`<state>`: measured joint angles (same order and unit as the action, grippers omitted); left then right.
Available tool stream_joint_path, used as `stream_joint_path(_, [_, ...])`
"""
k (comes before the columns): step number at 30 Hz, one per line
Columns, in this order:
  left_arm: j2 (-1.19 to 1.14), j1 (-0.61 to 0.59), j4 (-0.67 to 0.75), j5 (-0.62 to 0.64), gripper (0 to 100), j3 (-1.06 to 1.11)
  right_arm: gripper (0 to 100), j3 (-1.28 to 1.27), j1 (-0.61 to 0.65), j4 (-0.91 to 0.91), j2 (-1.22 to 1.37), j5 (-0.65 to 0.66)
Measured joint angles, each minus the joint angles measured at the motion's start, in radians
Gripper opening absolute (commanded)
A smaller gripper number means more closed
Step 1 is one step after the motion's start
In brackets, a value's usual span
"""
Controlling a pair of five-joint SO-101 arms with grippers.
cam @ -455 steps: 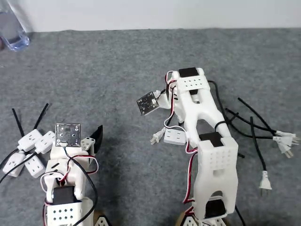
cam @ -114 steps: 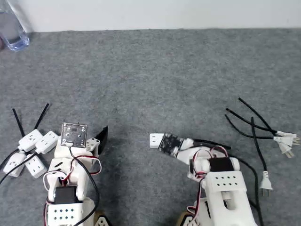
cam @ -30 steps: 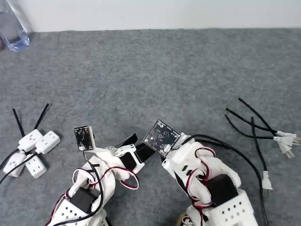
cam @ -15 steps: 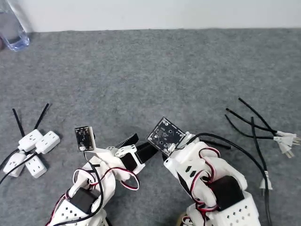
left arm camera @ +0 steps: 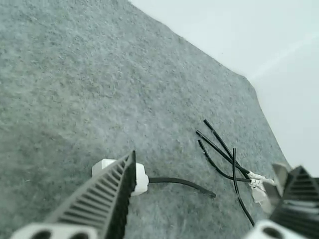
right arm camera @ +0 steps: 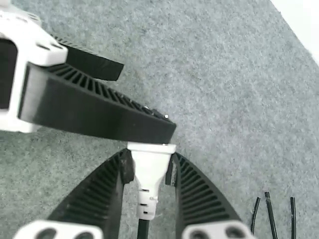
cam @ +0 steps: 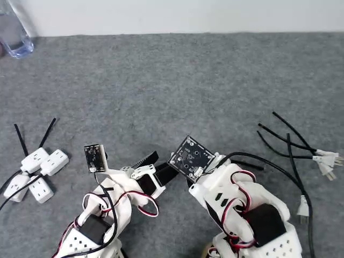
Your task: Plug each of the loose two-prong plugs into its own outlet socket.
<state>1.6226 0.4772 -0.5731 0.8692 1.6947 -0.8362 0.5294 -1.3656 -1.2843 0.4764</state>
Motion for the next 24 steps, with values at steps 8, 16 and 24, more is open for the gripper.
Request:
stream_joint_path(8, [0.000,0.000,0.005,0.000,43,-0.003,0.9,0.000,0.000,-0.003,-0.057,0.000])
stream_joint_path(16, [0.002,-0.006,0.006,0.002,43,-0.006,0.9,0.040,-0.020,-0.023,-0.091,0.002])
stream_joint_path(24, [0.002,-0.008,0.006,0.003,43,-0.003,0.9,0.057,-0.034,-0.032,-0.106,0.002])
